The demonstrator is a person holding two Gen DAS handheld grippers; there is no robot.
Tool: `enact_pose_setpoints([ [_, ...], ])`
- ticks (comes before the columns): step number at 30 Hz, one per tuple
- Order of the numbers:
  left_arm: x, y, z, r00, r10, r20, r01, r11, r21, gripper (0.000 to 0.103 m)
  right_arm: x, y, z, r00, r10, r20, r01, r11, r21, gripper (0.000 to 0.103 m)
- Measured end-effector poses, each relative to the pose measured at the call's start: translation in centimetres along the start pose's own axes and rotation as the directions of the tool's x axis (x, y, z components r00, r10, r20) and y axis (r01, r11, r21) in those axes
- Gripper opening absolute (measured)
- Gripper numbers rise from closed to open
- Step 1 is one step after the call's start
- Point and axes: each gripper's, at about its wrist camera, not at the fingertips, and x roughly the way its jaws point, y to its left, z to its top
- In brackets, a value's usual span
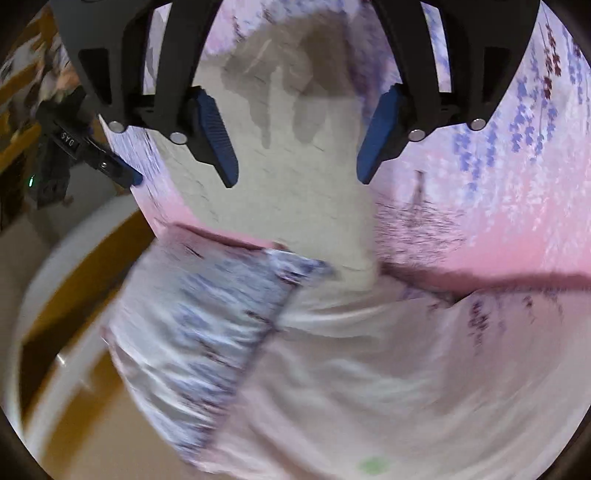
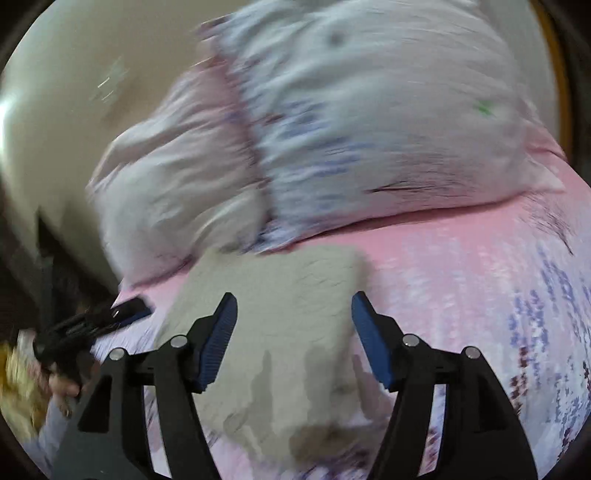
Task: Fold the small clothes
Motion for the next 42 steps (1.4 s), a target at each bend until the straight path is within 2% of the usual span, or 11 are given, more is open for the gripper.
enact_pose_setpoints([
  [1, 0.4, -1.1, -0.3, 1.000, 0.002, -0.015, -0.002, 1.000, 0.029, 0.068, 0.1, 0.9, -0.9, 1.000, 0.002, -0.032, -0.003, 0.999, -0.043, 0.051],
  [3, 0.8, -2.4, -1.7, 0.998, 0.026, -0.058, -0.021, 0.996, 0.086, 0.068, 1.0, 1.6, -2.0, 0.997, -0.014, -0.081, 0.007, 0.997, -0.082, 0.045],
  [5, 1.0, -3.3, -3.3, 0.992, 0.115, -0.051, -0.106, 0.981, 0.166, 0.069, 1.9, 1.8, -2.9, 0.993, -0.056, -0.104, 0.045, 0.993, -0.112, 0.044],
  [8, 1.5, -5.2, -4.8, 0.970, 0.243, -0.008, -0.231, 0.929, 0.289, 0.076, 2.6, 2.3, -4.6, 0.983, -0.143, -0.114, 0.123, 0.979, -0.165, 0.042],
  [13, 2.7, -5.5, -6.0, 0.947, 0.321, 0.006, -0.303, 0.889, 0.343, 0.084, 3.0, 2.0, -6.2, 0.967, -0.221, -0.125, 0.192, 0.959, -0.209, 0.042],
  [22, 4.6, -6.4, -6.8, 0.922, 0.388, 0.019, -0.364, 0.847, 0.387, 0.091, 3.3, 1.3, -6.2, 0.965, -0.229, -0.126, 0.200, 0.957, -0.212, 0.043],
  [27, 2.3, -6.3, -6.9, 0.924, 0.381, 0.044, -0.371, 0.858, 0.355, 0.091, 1.2, 2.3, -6.3, 0.973, -0.218, -0.069, 0.201, 0.959, -0.201, 0.045],
  [30, 1.2, -5.7, -7.1, 0.895, 0.437, 0.088, -0.440, 0.833, 0.336, 0.091, 0.5, 2.8, -6.6, 0.972, -0.222, -0.076, 0.202, 0.957, -0.210, 0.048],
  [32, 1.2, -5.1, -7.4, 0.882, 0.463, 0.086, -0.465, 0.825, 0.323, 0.091, 0.7, 2.9, -6.9, 0.965, -0.249, -0.087, 0.225, 0.949, -0.221, 0.050],
  [35, 2.0, -3.9, -7.8, 0.879, 0.476, 0.030, -0.463, 0.836, 0.294, 0.091, 2.0, 2.4, -7.6, 0.941, -0.311, -0.132, 0.279, 0.935, -0.218, 0.054],
  [42, 2.6, -3.1, -8.0, 0.878, 0.478, 0.014, -0.464, 0.845, 0.266, 0.091, 2.0, 1.1, -7.8, 0.945, -0.295, -0.138, 0.279, 0.952, -0.126, 0.061],
])
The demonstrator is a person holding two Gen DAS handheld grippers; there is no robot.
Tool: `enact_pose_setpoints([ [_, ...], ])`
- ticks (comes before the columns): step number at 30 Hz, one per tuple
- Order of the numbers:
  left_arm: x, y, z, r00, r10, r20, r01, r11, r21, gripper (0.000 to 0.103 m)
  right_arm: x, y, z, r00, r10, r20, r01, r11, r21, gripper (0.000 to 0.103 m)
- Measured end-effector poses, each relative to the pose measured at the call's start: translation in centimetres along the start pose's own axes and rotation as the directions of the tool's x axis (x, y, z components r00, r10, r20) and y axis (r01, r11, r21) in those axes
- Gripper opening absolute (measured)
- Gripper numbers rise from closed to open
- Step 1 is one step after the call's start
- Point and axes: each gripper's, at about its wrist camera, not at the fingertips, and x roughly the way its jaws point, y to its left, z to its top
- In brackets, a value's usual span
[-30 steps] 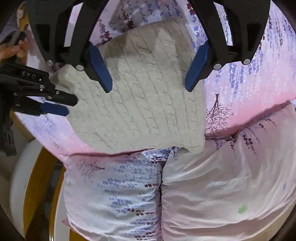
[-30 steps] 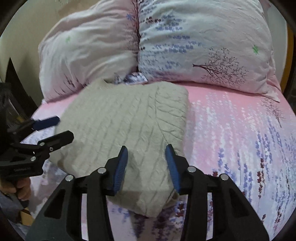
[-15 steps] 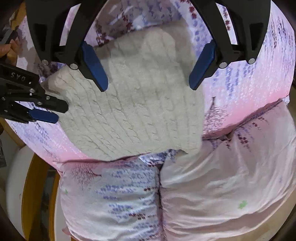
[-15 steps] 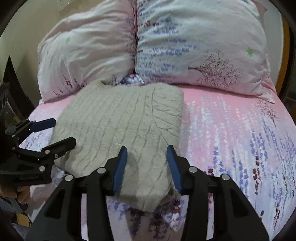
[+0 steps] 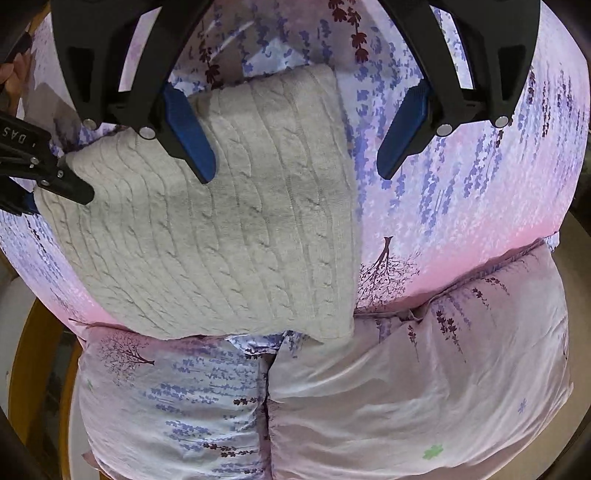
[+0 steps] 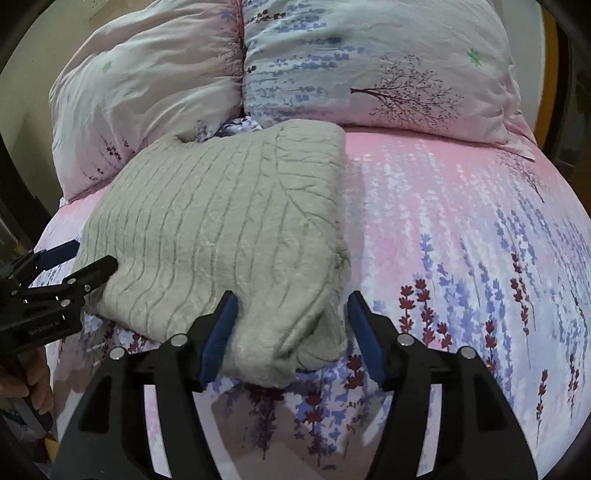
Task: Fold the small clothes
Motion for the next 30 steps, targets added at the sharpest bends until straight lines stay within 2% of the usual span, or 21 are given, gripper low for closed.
enact_pose_setpoints([
  [6, -1.1, 0.4, -0.8, 1.000, 0.022, 0.014, -0.022, 1.000, -0.013, 0.091, -1.8, 0.0, -0.6, 0.997, -0.058, 0.044, 0.059, 0.998, -0.005, 0.067],
  [11, -1.8, 0.8, -1.2, 0.999, 0.039, 0.025, -0.039, 0.999, -0.022, 0.091, -3.1, -0.4, -1.1, 0.991, -0.119, 0.063, 0.118, 0.993, 0.017, 0.076],
  [14, -2.3, 1.1, -1.4, 0.998, 0.053, 0.036, -0.052, 0.998, -0.026, 0.091, -3.8, -0.4, -1.2, 0.987, -0.144, 0.071, 0.142, 0.989, 0.030, 0.084],
  [16, -2.7, 1.1, -1.6, 0.997, 0.064, 0.045, -0.062, 0.998, -0.030, 0.091, -4.3, -0.3, -1.2, 0.984, -0.160, 0.081, 0.157, 0.987, 0.044, 0.093],
  [18, -3.0, 1.2, -1.6, 0.996, 0.069, 0.057, -0.067, 0.997, -0.034, 0.093, -5.0, -0.3, -1.1, 0.979, -0.169, 0.111, 0.163, 0.985, 0.060, 0.099],
  [21, -3.2, 1.3, -1.2, 0.996, 0.055, 0.063, -0.052, 0.997, -0.057, 0.096, -5.5, 0.4, -0.7, 0.979, -0.141, 0.143, 0.133, 0.989, 0.066, 0.101],
  [22, -3.2, 1.3, -1.1, 0.997, 0.049, 0.058, -0.045, 0.997, -0.062, 0.102, -5.3, 0.7, -0.4, 0.980, -0.144, 0.136, 0.137, 0.989, 0.058, 0.101],
  [24, -2.8, 1.2, -0.8, 0.997, 0.059, 0.042, -0.057, 0.996, -0.062, 0.102, -4.5, 1.7, 0.1, 0.976, -0.183, 0.115, 0.181, 0.983, 0.027, 0.101],
  [27, -2.0, 0.9, -1.0, 0.994, 0.113, 0.007, -0.112, 0.993, -0.035, 0.102, -3.4, 2.7, 0.1, 0.959, -0.270, 0.086, 0.271, 0.962, -0.007, 0.101],
  [30, -1.1, 0.8, -1.4, 0.991, 0.135, -0.016, -0.135, 0.991, -0.009, 0.102, -0.7, 2.5, -0.2, 0.942, -0.335, -0.023, 0.334, 0.942, -0.041, 0.101],
])
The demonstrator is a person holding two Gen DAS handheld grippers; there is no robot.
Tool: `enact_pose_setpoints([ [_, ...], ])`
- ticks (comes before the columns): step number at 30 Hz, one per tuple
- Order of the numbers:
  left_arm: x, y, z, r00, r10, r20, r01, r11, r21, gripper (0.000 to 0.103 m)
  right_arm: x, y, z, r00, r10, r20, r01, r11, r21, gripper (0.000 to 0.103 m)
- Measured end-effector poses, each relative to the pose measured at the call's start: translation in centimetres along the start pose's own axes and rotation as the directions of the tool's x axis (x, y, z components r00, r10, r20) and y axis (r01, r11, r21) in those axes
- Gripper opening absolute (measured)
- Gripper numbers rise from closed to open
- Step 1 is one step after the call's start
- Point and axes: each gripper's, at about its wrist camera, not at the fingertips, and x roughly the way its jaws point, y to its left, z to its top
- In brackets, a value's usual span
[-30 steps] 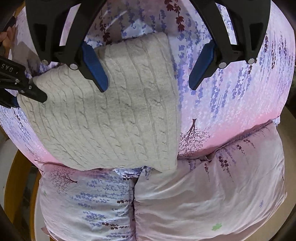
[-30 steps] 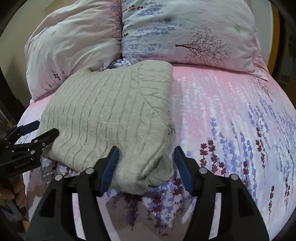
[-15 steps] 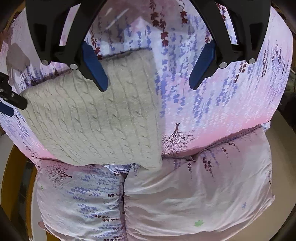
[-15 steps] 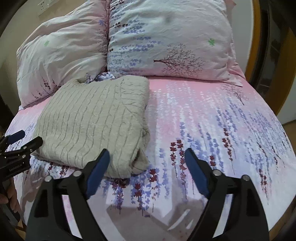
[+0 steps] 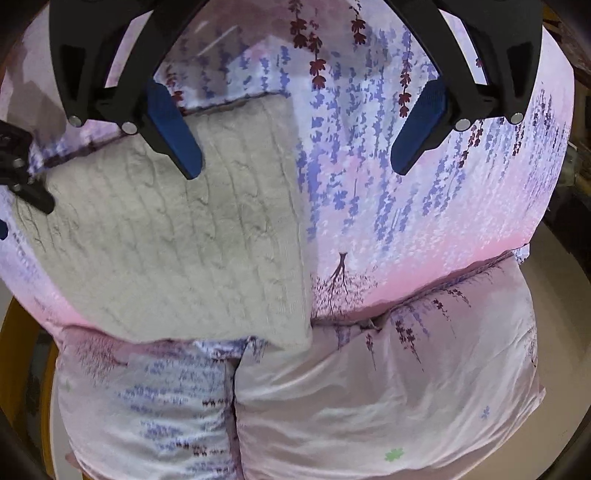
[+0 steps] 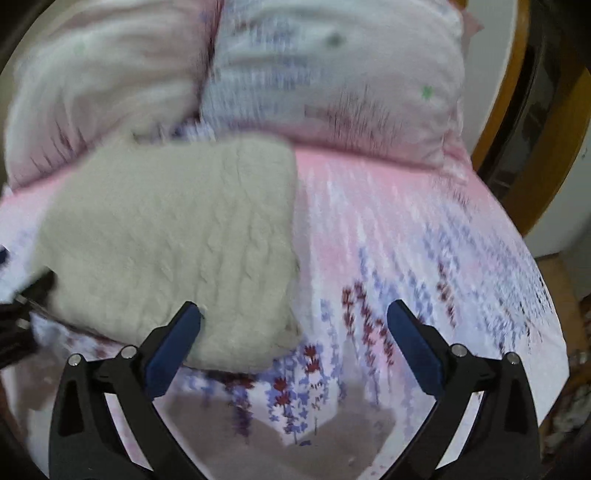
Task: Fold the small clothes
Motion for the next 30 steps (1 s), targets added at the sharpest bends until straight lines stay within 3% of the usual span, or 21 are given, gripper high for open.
enact_pose_setpoints([
  [4, 0.4, 0.4, -0.1, 1.000, -0.012, -0.013, 0.012, 1.000, -0.002, 0.102, 0.3, -0.9, -0.1, 0.999, 0.052, 0.004, -0.052, 0.997, 0.057, 0.101],
  [6, -0.5, 1.3, -0.4, 0.998, -0.058, -0.001, 0.057, 0.998, -0.038, 0.102, -1.4, -1.6, -0.4, 0.994, 0.090, 0.067, -0.095, 0.993, 0.075, 0.101],
  [9, -1.4, 2.4, -1.2, 0.992, -0.125, -0.002, 0.124, 0.989, -0.078, 0.102, -3.5, -2.4, -1.3, 0.977, 0.177, 0.121, -0.186, 0.980, 0.069, 0.101],
  [12, -1.4, 2.6, -2.4, 0.987, -0.153, -0.057, 0.145, 0.981, -0.128, 0.102, -3.8, -2.1, -2.3, 0.958, 0.275, 0.086, -0.281, 0.958, 0.064, 0.101],
  [18, -1.2, 1.7, -4.8, 0.978, -0.181, -0.102, 0.164, 0.973, -0.160, 0.102, -3.0, 0.4, -4.2, 0.960, 0.278, 0.013, -0.278, 0.959, 0.049, 0.101],
  [22, -1.0, 0.6, -5.1, 0.985, -0.128, -0.112, 0.116, 0.988, -0.105, 0.102, -1.9, 1.2, -5.0, 0.963, 0.267, -0.028, -0.265, 0.963, 0.043, 0.101],
  [26, -0.6, 0.9, -4.8, 0.985, -0.124, -0.117, 0.111, 0.987, -0.118, 0.102, -1.8, 2.2, -5.2, 0.981, 0.191, -0.030, -0.191, 0.982, -0.006, 0.101],
  [30, -0.5, 0.9, -4.7, 0.986, -0.124, -0.109, 0.111, 0.987, -0.112, 0.102, -1.7, 2.2, -5.3, 0.983, 0.180, -0.026, -0.179, 0.984, 0.008, 0.101],
])
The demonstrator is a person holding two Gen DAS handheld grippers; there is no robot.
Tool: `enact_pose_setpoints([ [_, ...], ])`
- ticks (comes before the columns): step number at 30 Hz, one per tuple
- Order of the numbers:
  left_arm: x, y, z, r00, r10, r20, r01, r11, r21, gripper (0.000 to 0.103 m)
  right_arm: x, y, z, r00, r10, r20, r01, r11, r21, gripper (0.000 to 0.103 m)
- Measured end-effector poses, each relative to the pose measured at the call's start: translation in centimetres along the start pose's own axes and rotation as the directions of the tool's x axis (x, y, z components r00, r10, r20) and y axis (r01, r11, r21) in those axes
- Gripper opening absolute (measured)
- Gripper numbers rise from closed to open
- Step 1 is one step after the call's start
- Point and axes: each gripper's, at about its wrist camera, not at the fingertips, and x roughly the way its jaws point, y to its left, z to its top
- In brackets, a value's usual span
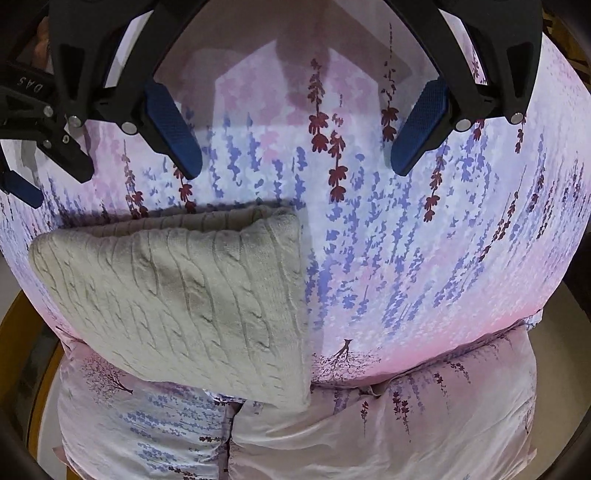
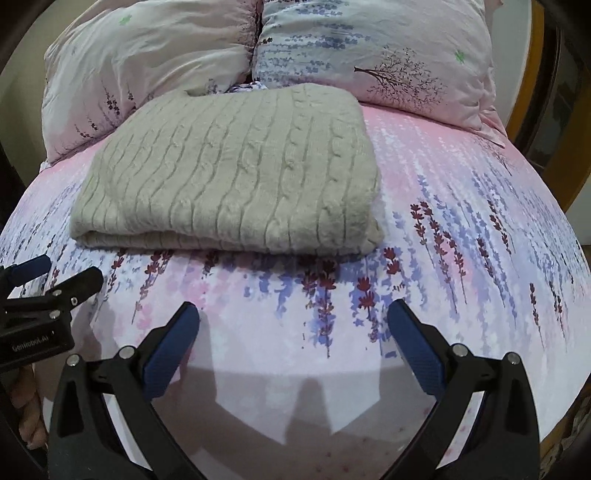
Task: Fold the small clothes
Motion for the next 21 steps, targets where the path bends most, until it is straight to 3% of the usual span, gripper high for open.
enact_pose_setpoints([
  [21, -0.13, -0.06, -0.33, 1.000, -0.001, 0.015, 0.001, 1.000, 0.005, 0.102, -0.02, -0.01, -0.02, 1.000, -0.019, 0.017, 0.018, 1.000, 0.026, 0.101],
])
